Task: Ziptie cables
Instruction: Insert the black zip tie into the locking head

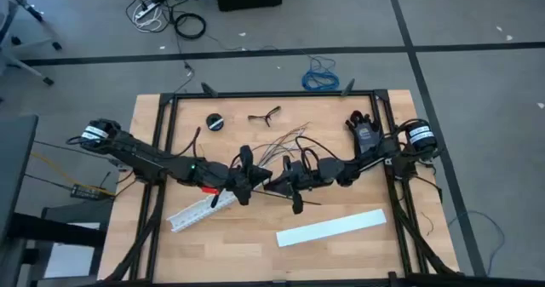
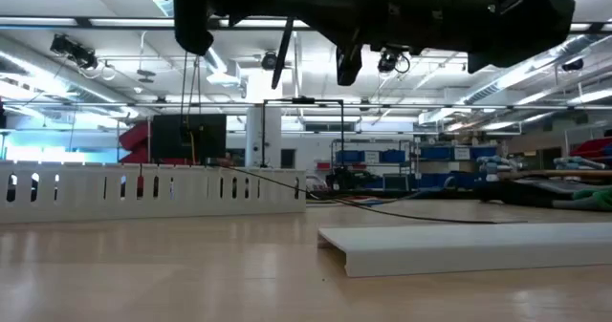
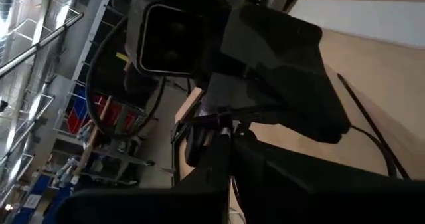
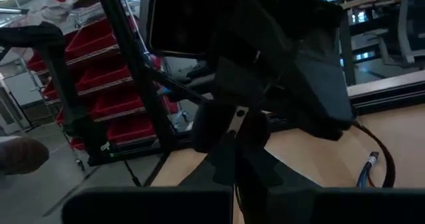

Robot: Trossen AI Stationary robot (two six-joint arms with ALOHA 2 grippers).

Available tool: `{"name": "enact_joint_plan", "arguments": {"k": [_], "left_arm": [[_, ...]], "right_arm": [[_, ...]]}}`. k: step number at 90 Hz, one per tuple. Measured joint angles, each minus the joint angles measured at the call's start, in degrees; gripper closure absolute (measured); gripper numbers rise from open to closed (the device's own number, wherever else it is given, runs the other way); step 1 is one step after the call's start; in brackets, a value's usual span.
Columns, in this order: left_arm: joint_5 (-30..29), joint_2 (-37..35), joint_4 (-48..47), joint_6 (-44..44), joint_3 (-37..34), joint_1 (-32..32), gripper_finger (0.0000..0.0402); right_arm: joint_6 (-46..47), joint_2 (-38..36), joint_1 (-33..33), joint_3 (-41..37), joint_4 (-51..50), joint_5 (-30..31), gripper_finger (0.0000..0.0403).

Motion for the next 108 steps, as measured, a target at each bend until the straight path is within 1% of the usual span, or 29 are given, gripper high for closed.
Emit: {"name": "enact_joint_plan", "arguments": {"k": [17, 45, 69, 81, 93, 108], "left_arm": [[-0.11, 0.04, 0.30, 4.02, 0.00, -0.73, 0.0401], [-2.42, 0.07, -1.22, 6.24, 0.00, -1.12, 0.0401], [-2.71, 0.07, -1.69, 7.23, 0.00, -1.36, 0.0401], [-2.89, 0.07, -1.72, 7.69, 0.00, -1.90, 0.0401], [-5.51, 0.07, -2.18, 9.77, 0.00, -1.89, 0.0401], [-5.83, 0.07, -2.76, 11.81, 0.00, -1.91, 0.0401]], "right_arm": [[0.01, 0.00, -0.23, 0.01, -0.04, -0.21, 0.0403], [1.57, 0.00, -1.26, 0.00, 0.01, -0.98, 0.0403], [2.16, 0.00, -1.70, -0.01, 0.01, -1.05, 0.0402], [2.47, 0.00, -2.13, 0.01, 0.01, -2.06, 0.0402], [2.92, 0.00, -2.27, 0.01, 0.31, -1.87, 0.0402], [4.04, 0.00, -2.27, 0.00, 0.47, -1.79, 0.0402]]}}
